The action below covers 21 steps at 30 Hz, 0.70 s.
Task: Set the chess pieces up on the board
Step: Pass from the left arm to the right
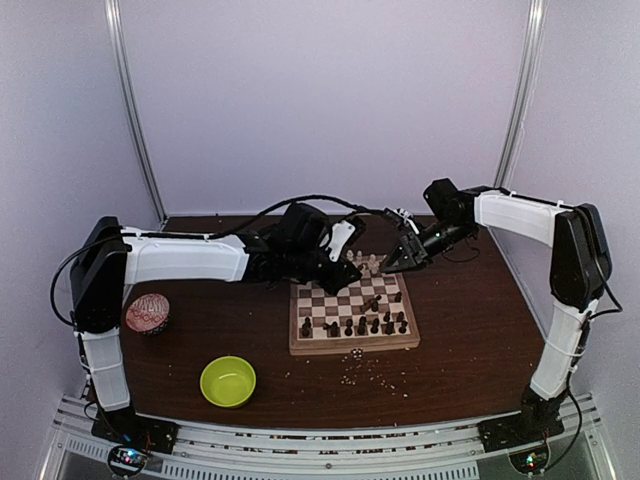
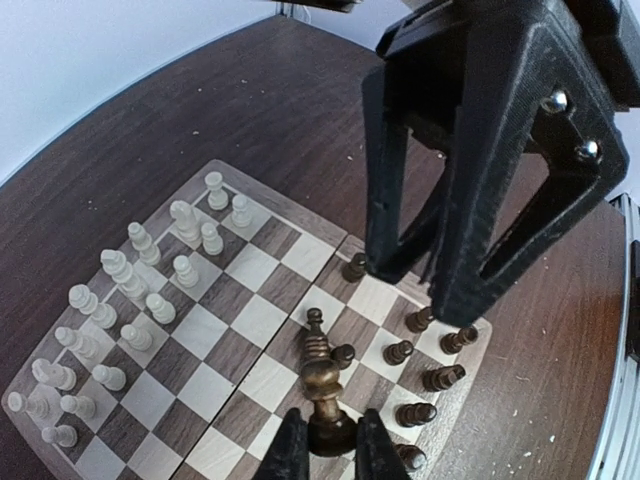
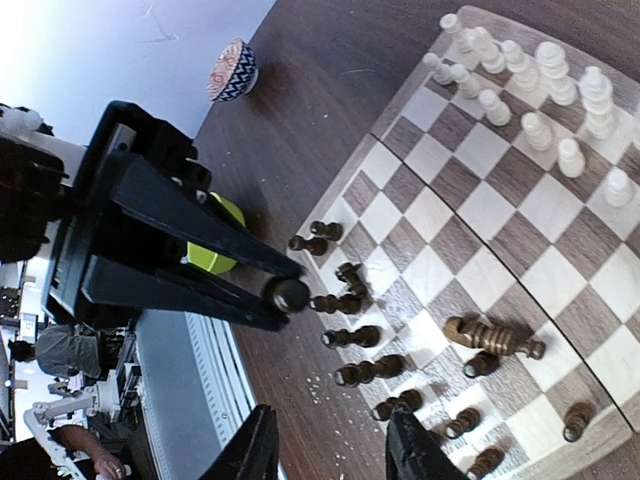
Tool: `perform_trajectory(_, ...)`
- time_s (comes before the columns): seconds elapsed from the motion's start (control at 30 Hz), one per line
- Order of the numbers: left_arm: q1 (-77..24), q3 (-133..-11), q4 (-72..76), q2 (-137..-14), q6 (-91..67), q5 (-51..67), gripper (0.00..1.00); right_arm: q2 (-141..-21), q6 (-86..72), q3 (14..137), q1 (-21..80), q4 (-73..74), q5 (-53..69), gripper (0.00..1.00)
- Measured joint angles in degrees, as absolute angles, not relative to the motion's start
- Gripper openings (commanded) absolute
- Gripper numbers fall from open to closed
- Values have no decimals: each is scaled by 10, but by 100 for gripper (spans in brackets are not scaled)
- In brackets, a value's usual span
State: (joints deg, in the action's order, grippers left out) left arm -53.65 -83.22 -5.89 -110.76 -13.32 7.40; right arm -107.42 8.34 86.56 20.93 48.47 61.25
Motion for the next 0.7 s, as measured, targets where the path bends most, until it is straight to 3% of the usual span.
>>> perform_trajectory(0.47, -549, -822, -43, -1101, -129, 99, 10, -1100, 39, 901, 252, 490, 658, 34)
perform_trajectory(0.7, -551, -820, -38, -1101, -130, 100, 10, -1107, 17, 901, 254, 478, 665, 21)
